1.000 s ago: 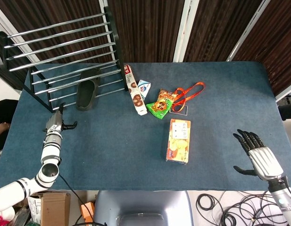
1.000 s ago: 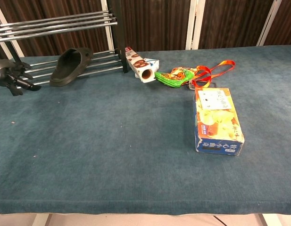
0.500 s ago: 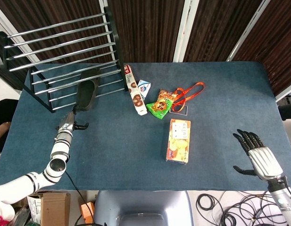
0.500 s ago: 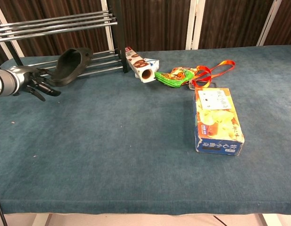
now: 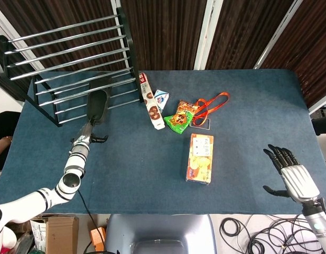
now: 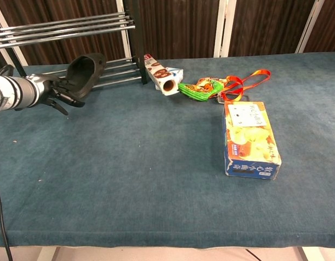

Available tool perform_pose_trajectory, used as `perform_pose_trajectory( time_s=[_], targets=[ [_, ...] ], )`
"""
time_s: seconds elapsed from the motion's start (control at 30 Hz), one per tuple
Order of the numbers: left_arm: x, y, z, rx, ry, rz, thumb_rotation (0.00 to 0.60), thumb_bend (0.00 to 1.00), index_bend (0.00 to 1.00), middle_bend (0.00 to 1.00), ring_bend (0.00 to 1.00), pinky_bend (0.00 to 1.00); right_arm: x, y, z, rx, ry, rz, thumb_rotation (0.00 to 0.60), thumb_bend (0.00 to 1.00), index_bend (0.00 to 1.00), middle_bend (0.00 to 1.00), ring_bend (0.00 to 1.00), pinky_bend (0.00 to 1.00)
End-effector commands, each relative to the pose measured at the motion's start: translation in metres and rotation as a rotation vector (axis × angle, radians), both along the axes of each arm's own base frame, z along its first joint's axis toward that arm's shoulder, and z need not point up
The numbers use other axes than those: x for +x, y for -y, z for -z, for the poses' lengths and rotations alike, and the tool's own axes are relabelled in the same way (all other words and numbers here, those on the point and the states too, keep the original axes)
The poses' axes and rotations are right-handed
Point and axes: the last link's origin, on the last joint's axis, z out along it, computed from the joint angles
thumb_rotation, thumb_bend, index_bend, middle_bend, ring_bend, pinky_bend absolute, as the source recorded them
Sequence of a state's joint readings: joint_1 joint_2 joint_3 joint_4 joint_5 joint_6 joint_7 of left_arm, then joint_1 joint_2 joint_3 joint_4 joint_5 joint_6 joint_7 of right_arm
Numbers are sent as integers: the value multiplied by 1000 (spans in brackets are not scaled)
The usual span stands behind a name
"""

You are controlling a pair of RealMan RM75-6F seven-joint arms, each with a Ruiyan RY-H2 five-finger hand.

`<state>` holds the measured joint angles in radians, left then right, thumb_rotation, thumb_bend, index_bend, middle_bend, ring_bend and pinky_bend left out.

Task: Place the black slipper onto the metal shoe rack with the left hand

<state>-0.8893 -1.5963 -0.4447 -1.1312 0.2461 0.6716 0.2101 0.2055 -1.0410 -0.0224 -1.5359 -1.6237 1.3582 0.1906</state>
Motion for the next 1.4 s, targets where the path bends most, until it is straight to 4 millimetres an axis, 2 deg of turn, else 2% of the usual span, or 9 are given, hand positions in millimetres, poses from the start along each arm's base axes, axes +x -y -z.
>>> perform_pose_trajectory(
  time_s=[0.03, 0.57, 0.7, 0.8, 0.93, 1.03, 1.13, 1.27, 1.4],
  targets=[
    [5, -2, 3, 3, 43, 9, 600, 331, 0, 156, 121, 340, 0, 0, 0, -1, 1, 2, 600, 80, 0, 0, 0, 64],
    [33, -10, 19, -18, 120, 75, 600, 330, 0, 148, 107, 340, 1, 2, 0, -3, 2, 4, 600, 80, 0, 0, 0, 64],
    [39, 3, 18, -71, 121, 115, 600, 331, 0, 179, 147, 359, 0, 1, -1, -4, 2, 5, 600, 80, 0, 0, 0, 64],
    [46, 31, 6, -134, 145, 169, 600, 333, 0, 243, 231, 429, 0, 1, -2, -4, 0, 3, 600, 80, 0, 0, 0, 64],
    [46, 84, -33, -140, 124, 264, 600, 361, 0, 237, 247, 463, 0, -2, -3, -12, -2, 1, 600, 80, 0, 0, 0, 64],
    [34, 129, -72, -80, 26, 356, 600, 362, 0, 207, 248, 468, 1, -5, -3, -22, -11, 3, 600, 80, 0, 0, 0, 64],
    [11, 170, -110, 0, -117, 446, 600, 334, 0, 150, 194, 447, 1, -9, -2, -28, -26, 13, 600, 80, 0, 0, 0, 64],
    [-39, 221, -153, 108, -370, 526, 600, 325, 0, 61, 53, 228, -1, -13, 2, -42, -48, 49, 600, 81, 0, 0, 0, 64],
    [-82, 265, -164, 322, -587, 589, 600, 373, 0, 47, 26, 159, -5, -18, 8, -80, -70, 96, 600, 81, 0, 0, 0, 64]
  ],
)
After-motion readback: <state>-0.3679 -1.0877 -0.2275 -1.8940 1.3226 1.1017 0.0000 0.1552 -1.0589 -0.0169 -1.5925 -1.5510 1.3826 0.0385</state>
